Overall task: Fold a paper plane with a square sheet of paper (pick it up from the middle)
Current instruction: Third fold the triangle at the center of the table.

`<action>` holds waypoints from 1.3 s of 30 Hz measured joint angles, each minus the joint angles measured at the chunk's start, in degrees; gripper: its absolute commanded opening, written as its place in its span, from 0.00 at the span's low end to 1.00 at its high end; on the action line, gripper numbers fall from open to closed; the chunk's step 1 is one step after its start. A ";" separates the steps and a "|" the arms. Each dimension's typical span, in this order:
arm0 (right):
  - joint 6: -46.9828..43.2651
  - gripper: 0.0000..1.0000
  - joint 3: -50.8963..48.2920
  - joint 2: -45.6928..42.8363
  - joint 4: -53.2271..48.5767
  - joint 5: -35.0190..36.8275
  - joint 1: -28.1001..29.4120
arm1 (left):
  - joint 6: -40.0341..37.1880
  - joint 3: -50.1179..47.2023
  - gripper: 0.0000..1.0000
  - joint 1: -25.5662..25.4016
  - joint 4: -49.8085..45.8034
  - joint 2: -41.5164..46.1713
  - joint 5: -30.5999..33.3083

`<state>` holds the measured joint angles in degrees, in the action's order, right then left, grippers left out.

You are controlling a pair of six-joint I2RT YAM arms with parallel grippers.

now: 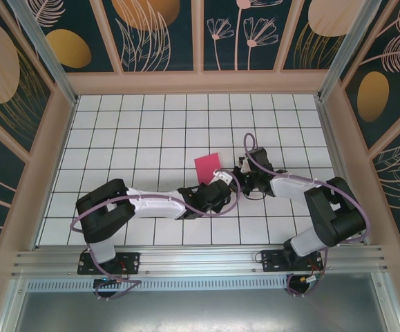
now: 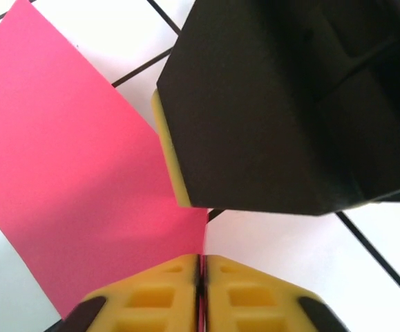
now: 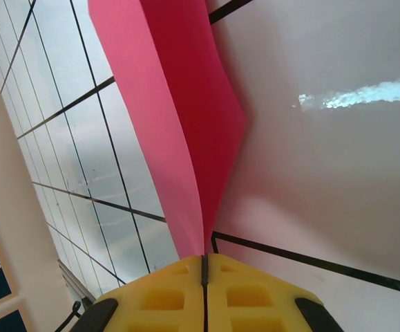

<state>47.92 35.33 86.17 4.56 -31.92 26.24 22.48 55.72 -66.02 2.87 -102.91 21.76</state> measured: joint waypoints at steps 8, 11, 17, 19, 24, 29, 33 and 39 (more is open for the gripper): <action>-2.19 0.32 1.95 0.50 -1.31 0.31 -0.59 | 0.22 -3.17 0.00 0.02 3.39 0.50 -0.46; -3.67 0.40 2.14 -1.11 -2.34 0.66 -1.88 | 1.03 -5.46 0.00 0.66 5.66 1.95 -2.14; -7.08 0.39 2.38 -5.05 -4.37 1.07 -5.11 | 4.61 -12.33 0.00 6.97 14.47 7.41 -12.59; -8.28 0.37 2.67 -5.16 -4.72 1.05 -5.77 | 5.75 -13.62 0.00 9.42 17.40 7.96 -16.48; -11.28 0.23 4.04 -4.59 -5.27 0.63 -5.90 | 8.37 -15.56 0.00 12.52 22.67 7.93 -24.37; -12.87 0.18 7.15 -2.23 -5.33 0.39 -5.88 | 10.49 -17.14 0.00 14.47 26.93 7.41 -29.59; -15.32 0.14 13.68 2.69 -7.89 0.66 -4.81 | 11.34 -18.10 0.00 15.52 28.33 6.62 -32.24; -20.61 0.12 26.21 14.84 -11.96 0.61 -1.88 | 11.52 -18.14 0.00 15.91 28.61 5.77 -33.94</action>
<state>27.31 61.54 101.01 -7.40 -31.31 24.36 34.00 37.58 -50.11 31.48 -97.14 -12.19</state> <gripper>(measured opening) 0.127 0.067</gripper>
